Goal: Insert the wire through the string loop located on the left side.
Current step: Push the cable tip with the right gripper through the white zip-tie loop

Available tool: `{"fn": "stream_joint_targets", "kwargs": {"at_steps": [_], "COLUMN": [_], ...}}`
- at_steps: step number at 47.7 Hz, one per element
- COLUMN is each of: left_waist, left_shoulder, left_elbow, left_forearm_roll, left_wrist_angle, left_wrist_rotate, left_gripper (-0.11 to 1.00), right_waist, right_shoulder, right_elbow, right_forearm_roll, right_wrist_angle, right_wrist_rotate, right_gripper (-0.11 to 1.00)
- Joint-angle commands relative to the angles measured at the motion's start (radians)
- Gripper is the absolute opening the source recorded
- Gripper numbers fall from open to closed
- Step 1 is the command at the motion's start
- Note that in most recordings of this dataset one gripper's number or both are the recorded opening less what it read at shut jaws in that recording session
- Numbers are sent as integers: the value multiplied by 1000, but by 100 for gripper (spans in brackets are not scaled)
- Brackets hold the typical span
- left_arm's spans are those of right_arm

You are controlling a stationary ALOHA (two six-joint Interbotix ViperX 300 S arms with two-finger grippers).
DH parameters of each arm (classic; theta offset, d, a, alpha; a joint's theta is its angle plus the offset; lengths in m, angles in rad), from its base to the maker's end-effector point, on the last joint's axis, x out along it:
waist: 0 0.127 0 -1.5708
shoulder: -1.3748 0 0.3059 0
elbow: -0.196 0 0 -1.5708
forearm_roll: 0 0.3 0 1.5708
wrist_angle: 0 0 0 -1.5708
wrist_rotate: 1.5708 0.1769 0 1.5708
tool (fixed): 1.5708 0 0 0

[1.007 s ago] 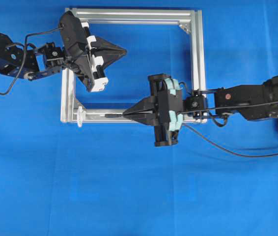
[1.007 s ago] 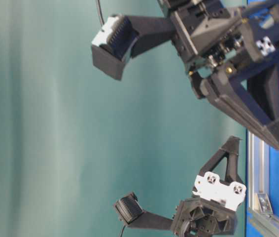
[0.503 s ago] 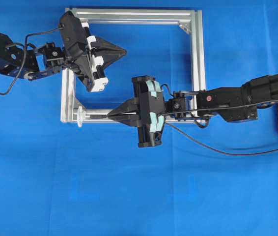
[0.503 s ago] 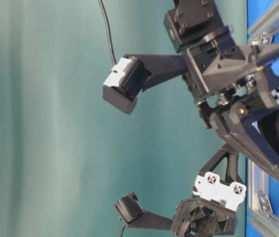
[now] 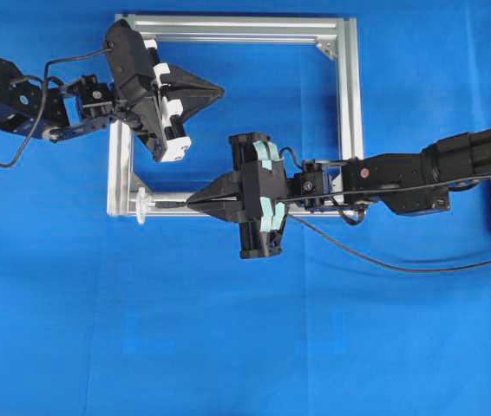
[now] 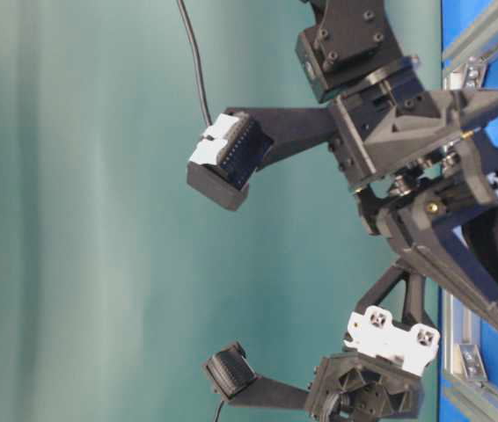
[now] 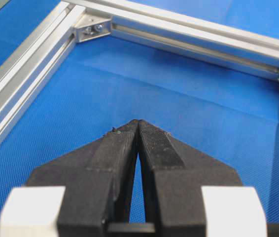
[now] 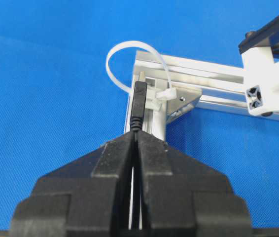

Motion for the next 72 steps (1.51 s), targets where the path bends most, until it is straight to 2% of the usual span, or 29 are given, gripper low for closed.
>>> {"fn": "stream_joint_targets", "kwargs": {"at_steps": [1, 50, 72], "left_waist": [0, 0, 0], "left_shoulder": [-37, -35, -35], "left_elbow": [-8, -8, -8], "left_forearm_roll": [2, 3, 3], "left_wrist_angle": [-5, -2, -2], "left_wrist_rotate": [0, 0, -2], "left_gripper": [0, 0, 0], "right_waist": [-2, -2, -2], "right_shoulder": [-17, -14, 94], "right_elbow": [-17, -21, -172], "right_forearm_roll": [2, 2, 2], "right_wrist_angle": [-9, -9, -6], "right_wrist_rotate": [-2, -2, -2], "right_gripper": [0, 0, 0]}}
